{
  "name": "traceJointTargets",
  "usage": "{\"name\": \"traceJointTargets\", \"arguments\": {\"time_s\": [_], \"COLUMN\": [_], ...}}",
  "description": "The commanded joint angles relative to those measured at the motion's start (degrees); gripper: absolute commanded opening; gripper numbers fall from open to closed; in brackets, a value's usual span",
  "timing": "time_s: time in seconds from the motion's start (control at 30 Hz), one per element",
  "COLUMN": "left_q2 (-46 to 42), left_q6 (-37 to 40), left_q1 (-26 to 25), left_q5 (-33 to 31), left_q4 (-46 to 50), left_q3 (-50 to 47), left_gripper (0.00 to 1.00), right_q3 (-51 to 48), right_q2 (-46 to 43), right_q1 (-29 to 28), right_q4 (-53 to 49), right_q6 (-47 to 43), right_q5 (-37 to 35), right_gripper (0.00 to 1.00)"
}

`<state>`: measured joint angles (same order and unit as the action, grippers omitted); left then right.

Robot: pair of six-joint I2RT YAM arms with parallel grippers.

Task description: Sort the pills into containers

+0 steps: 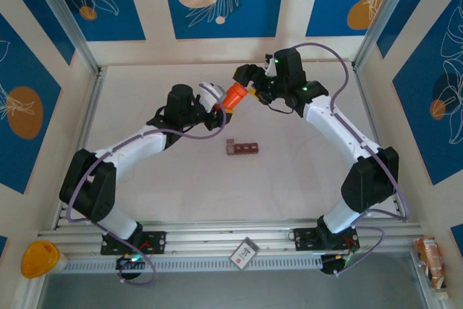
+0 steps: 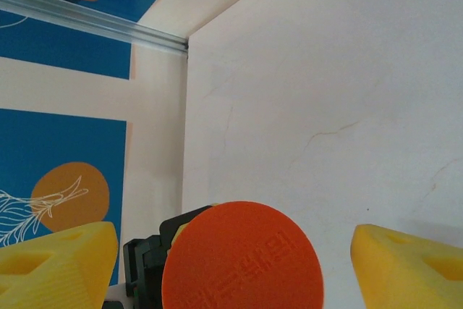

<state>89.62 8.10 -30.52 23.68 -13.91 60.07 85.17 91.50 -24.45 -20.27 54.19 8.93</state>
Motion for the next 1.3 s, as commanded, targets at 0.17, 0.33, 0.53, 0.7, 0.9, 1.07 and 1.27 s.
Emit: {"name": "traceJointTargets", "arguments": {"time_s": [0.17,0.33,0.53,0.7,0.9,1.07,1.27], "left_q2": [-0.28,-0.3,-1.16,-1.32,-0.76,-0.83,-1.55], "left_q6": [0.9,0.1,-4.75,-15.19,-18.97,-13.74,-6.67], "left_q1": [-0.63,-0.57,0.7,2.12,2.34,2.4,1.71], "left_q5": [0.09,0.57,7.79,16.96,17.58,14.19,7.38], "left_q4": [-0.57,-1.19,-3.33,-11.51,-15.21,-8.91,-3.84], "left_q3": [2.15,2.41,2.44,1.58,1.25,2.68,2.56], "left_gripper": [0.0,0.0,0.0,0.0,0.0,0.0,0.0], "right_q3": [1.67,0.74,-7.64,-13.23,-10.27,-8.79,-5.47], "right_q2": [1.39,1.52,-0.38,-1.24,-2.22,-5.27,-6.78], "right_q1": [-1.39,-0.98,3.81,7.56,7.81,7.73,6.79], "right_q4": [-1.39,0.84,18.88,37.1,30.48,23.18,6.74], "right_q6": [-0.51,-2.79,-9.66,-10.37,-10.19,-8.24,-2.98], "right_q5": [-0.04,2.01,13.77,28.36,24.59,16.74,2.25], "right_gripper": [0.62,0.45,0.45,0.47,0.62,0.85,0.88]}}
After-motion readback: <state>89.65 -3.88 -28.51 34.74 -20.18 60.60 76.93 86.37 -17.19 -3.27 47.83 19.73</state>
